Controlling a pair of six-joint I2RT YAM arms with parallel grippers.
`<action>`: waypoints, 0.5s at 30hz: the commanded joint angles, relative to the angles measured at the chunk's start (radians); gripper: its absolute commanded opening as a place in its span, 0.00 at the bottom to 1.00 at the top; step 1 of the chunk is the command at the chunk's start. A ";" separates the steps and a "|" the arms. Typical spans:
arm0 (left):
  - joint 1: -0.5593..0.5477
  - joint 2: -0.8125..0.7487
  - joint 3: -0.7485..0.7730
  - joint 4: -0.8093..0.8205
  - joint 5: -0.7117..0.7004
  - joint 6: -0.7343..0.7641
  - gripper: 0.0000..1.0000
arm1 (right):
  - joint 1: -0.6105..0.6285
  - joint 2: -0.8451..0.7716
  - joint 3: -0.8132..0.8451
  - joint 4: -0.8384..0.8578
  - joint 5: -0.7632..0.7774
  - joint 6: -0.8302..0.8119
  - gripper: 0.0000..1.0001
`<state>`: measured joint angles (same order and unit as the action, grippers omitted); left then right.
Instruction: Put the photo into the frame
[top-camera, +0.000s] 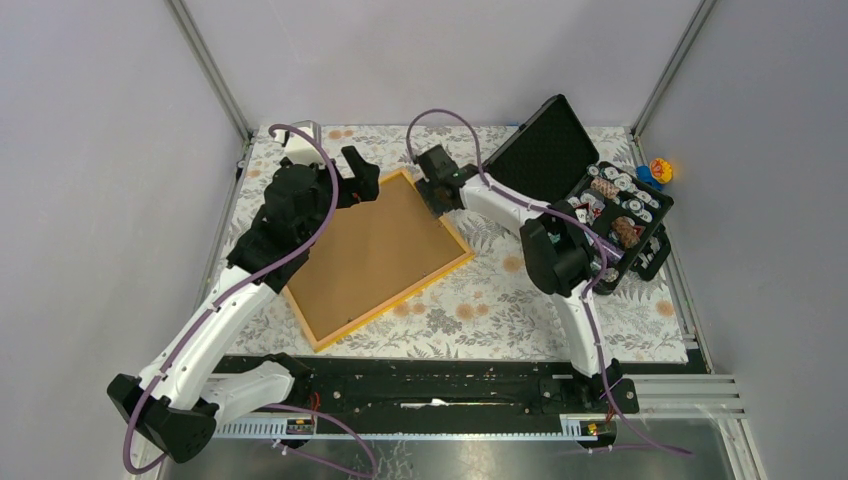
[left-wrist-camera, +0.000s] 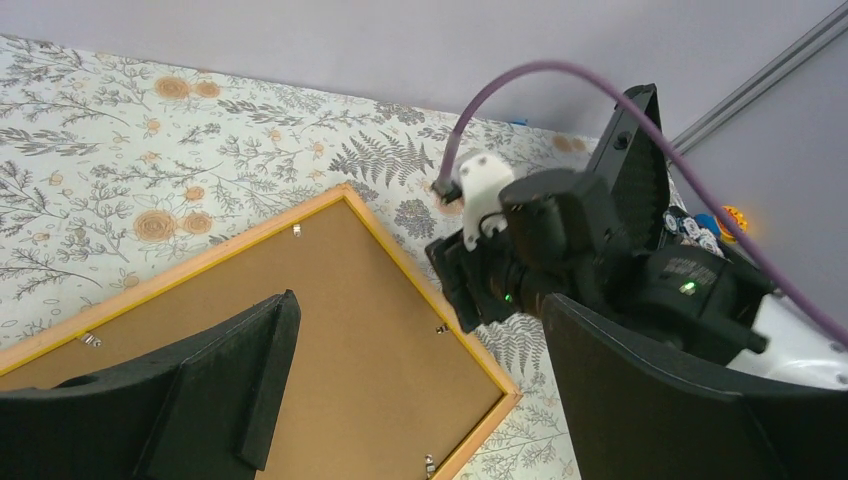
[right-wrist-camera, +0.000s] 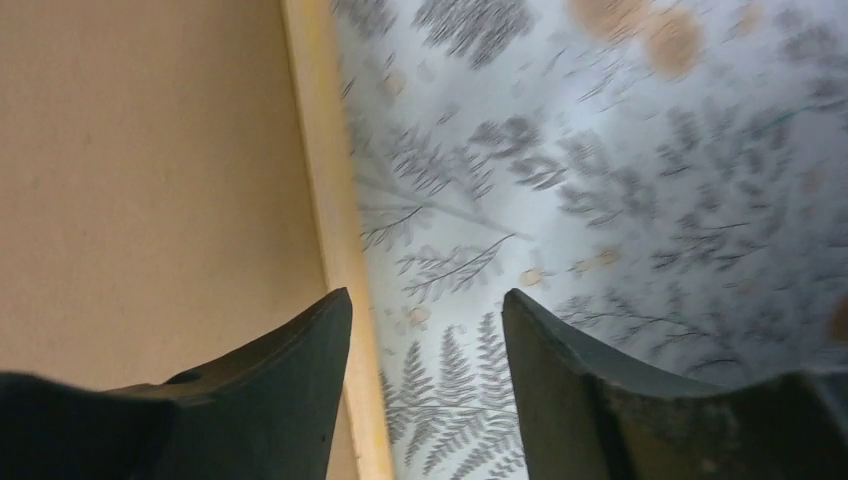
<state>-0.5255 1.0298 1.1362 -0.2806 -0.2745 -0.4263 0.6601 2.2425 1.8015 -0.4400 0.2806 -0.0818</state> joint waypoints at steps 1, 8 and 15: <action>-0.004 -0.027 0.010 0.042 -0.027 0.008 0.99 | -0.008 -0.036 0.147 -0.132 0.075 0.037 0.67; -0.004 -0.024 0.018 0.039 -0.016 0.006 0.99 | -0.008 -0.296 -0.128 -0.241 -0.184 0.579 0.74; -0.004 -0.030 0.020 0.035 0.022 -0.012 0.99 | 0.019 -0.416 -0.475 -0.032 -0.409 1.008 0.70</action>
<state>-0.5255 1.0180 1.1362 -0.2813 -0.2718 -0.4286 0.6502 1.8702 1.4506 -0.5629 0.0017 0.6003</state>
